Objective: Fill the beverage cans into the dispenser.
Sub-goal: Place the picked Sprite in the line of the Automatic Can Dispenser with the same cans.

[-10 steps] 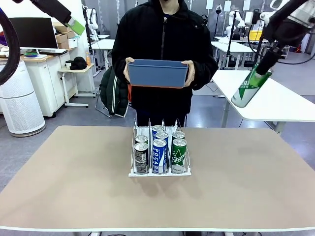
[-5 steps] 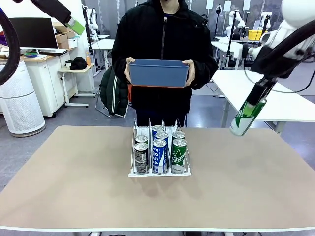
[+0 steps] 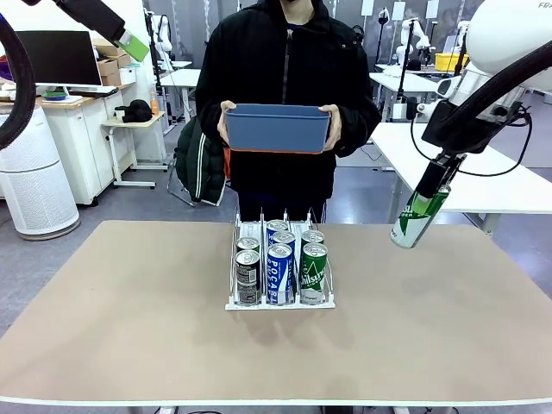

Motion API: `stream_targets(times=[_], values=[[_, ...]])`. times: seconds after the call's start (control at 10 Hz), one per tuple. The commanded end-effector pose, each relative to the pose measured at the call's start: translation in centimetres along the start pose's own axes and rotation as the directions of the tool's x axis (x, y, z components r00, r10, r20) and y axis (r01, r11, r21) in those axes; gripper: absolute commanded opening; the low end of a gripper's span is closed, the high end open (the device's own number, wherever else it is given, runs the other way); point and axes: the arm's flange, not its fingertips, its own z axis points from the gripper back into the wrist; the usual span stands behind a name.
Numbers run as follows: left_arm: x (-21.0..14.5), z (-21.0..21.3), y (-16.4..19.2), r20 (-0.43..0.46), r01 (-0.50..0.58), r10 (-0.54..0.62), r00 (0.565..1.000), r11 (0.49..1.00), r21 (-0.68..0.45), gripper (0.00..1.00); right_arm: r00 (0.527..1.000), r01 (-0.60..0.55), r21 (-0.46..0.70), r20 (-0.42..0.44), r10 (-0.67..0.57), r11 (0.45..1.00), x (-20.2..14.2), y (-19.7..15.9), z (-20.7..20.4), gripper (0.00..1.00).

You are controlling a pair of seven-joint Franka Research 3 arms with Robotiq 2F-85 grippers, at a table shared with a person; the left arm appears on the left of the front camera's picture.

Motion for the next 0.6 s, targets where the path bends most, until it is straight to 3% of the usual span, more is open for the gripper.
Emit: stream_targets(times=[0.0,0.1,0.3,0.4,0.5], values=[[0.0,0.0,-0.1,0.010,-0.012,0.012,1.000,1.000,-0.007,1.00,1.000,-0.001,-0.002,0.001,0.001,1.000,-0.4,0.4,0.6,0.58],[0.0,0.0,-0.1,0.010,-0.012,0.012,1.000,1.000,-0.007,1.00,1.000,0.000,0.000,0.000,0.000,1.000,0.0,0.0,0.0,0.58],[0.0,0.0,-0.1,0.010,-0.012,0.012,1.000,1.000,-0.007,1.00,0.929,-0.370,-0.051,-0.060,0.367,0.928,1.3,2.9,-1.8,0.58],[0.0,0.0,-0.1,0.010,-0.012,0.012,1.000,1.000,-0.007,1.00,0.887,-0.459,-0.077,-0.101,0.451,0.885,1.6,3.8,-2.2,0.58],[0.0,0.0,-0.1,0.010,-0.012,0.012,1.000,1.000,-0.007,1.00,0.877,-0.478,-0.106,-0.115,0.466,0.872,1.9,4.8,-2.7,0.58]])
